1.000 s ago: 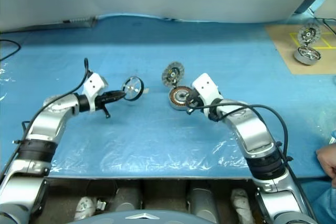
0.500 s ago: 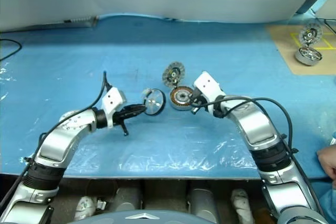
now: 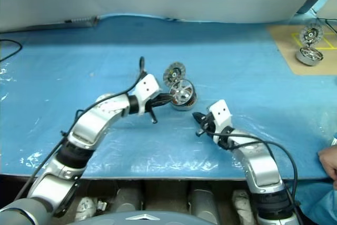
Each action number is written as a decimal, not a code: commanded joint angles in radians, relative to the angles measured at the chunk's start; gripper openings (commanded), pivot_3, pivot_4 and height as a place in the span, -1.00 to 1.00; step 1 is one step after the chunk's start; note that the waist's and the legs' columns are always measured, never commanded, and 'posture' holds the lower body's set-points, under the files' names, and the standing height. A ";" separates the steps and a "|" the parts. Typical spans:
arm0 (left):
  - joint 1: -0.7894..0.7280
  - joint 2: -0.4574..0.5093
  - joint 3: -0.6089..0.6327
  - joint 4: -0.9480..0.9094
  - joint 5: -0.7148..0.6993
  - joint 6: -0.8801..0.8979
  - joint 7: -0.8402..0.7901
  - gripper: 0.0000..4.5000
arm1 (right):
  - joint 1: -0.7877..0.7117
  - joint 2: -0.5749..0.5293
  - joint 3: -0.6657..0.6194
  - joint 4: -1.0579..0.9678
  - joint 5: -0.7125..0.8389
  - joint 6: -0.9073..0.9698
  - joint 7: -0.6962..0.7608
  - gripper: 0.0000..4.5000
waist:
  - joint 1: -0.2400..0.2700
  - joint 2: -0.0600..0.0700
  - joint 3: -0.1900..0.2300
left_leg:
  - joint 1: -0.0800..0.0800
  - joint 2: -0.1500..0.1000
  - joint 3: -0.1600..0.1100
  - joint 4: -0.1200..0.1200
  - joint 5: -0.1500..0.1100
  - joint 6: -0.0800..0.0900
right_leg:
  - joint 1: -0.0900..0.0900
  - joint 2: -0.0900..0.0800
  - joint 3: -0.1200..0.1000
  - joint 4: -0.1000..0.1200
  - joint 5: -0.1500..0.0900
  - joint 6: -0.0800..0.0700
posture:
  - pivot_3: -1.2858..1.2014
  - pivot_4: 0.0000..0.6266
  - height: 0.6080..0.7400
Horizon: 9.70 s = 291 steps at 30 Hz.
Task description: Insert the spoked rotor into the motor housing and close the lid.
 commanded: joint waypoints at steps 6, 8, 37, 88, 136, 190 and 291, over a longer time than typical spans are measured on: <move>-0.115 -0.085 -0.053 0.154 0.104 -0.007 0.087 -0.99 | 0.024 0.004 -0.008 -0.048 0.004 -0.032 -0.033 -1.00 | 0.001 0.000 0.000 | -0.001 0.000 -0.001 0.000 0.000 0.000 | 0.000 0.000 -0.001 0.000 0.000 0.000 | 0.03 -0.52 1.00; -0.126 -0.097 -0.055 0.175 0.118 0.003 0.098 -0.99 | 0.025 0.001 -0.007 -0.047 0.003 -0.032 -0.036 -1.00 | 0.001 0.000 0.000 | -0.003 0.000 -0.001 0.000 0.000 0.000 | 0.000 0.000 -0.001 -0.001 0.000 0.001 | 0.03 -0.52 1.00; -0.147 -0.075 -0.058 0.071 0.124 0.232 0.067 -0.99 | 0.023 0.118 -0.069 0.110 -0.005 -0.260 -0.094 -1.00 | 0.000 0.000 0.000 | -0.004 0.000 -0.002 0.000 0.000 0.000 | 0.000 0.000 -0.003 -0.001 0.000 0.000 | 0.03 -0.52 1.00; -0.180 -0.046 -0.069 0.062 0.083 0.278 -0.001 0.73 | 0.031 0.086 -0.013 0.137 -0.013 -0.299 0.021 -1.00 | 0.001 0.000 0.000 | -0.005 0.000 -0.002 -0.001 0.000 0.000 | 0.000 0.000 -0.003 -0.002 0.000 0.000 | 0.03 -0.52 1.00; -0.312 -0.049 0.558 1.024 -0.339 -0.158 -0.151 -0.99 | -0.031 0.106 -0.004 0.185 -0.059 -0.311 -0.058 -1.00 | 0.004 0.000 0.000 | -0.005 0.000 -0.002 0.000 0.000 0.000 | -0.001 0.000 -0.003 -0.001 0.000 0.000 | 0.03 -0.52 1.00; -0.664 -0.219 0.489 1.382 -0.035 -0.286 -0.448 -0.99 | 0.050 0.160 0.011 0.117 -0.083 -0.326 -0.164 -1.00 | 0.029 -0.003 0.004 | -0.002 -0.003 -0.004 -0.002 0.000 0.000 | 0.004 -0.003 -0.004 -0.004 0.000 0.001 | 0.03 -0.52 1.00; 0.503 -0.109 0.249 0.154 -0.106 -0.709 0.023 -1.00 | -0.468 0.177 0.115 0.116 -0.002 0.106 0.048 -0.82 | -0.003 -0.001 0.003 | 0.005 0.002 0.001 0.001 0.000 0.000 | 0.001 0.000 -0.001 0.002 0.001 -0.001 | 0.03 -0.52 1.00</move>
